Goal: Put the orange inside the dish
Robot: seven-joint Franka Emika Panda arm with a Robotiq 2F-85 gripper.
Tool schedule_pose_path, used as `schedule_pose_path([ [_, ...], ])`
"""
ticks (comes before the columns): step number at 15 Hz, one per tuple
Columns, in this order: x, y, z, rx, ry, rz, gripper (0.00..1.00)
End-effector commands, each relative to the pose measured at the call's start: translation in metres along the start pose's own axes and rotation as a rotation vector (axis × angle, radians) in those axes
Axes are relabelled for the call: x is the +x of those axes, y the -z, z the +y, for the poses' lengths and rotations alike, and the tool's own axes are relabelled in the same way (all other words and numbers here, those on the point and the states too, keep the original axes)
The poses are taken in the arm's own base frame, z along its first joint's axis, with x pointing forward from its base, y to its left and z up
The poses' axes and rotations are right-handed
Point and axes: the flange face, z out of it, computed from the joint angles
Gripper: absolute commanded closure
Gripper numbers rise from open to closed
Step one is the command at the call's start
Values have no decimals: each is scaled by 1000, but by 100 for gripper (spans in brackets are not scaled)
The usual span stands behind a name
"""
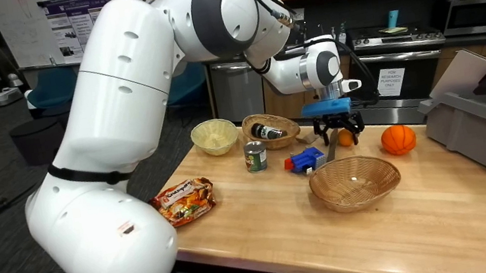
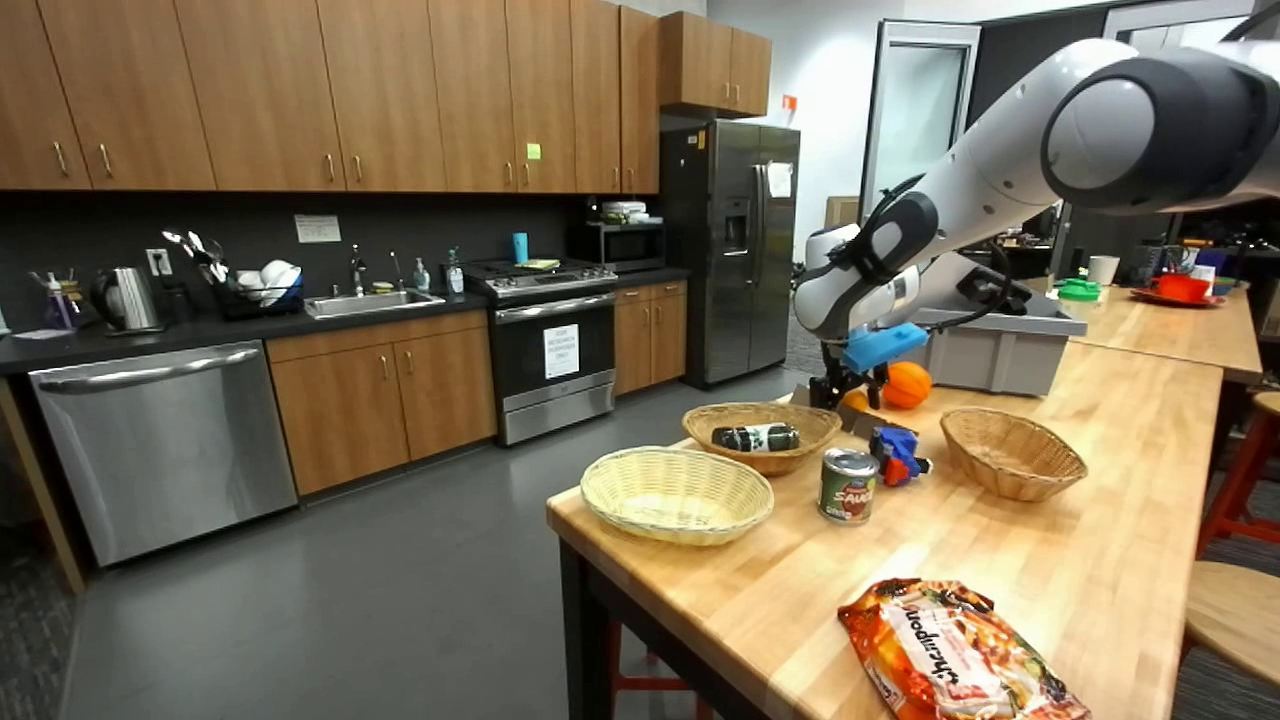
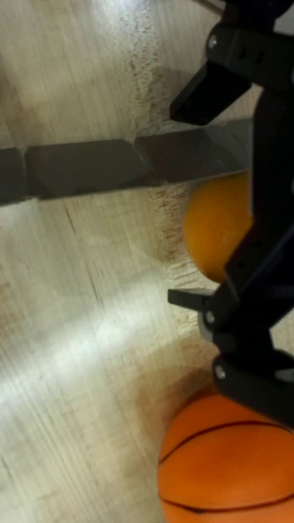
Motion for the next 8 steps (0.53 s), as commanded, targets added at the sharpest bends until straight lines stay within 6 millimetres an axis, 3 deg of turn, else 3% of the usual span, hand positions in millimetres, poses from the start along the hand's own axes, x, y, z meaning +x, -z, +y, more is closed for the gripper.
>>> schedule_pose_path([
  [1,9,-16,1,-1,-18,10,0],
  [7,23,-21,1,0,-5,30,0],
  [8,25,-23,-1,-1,-6,32,25],
])
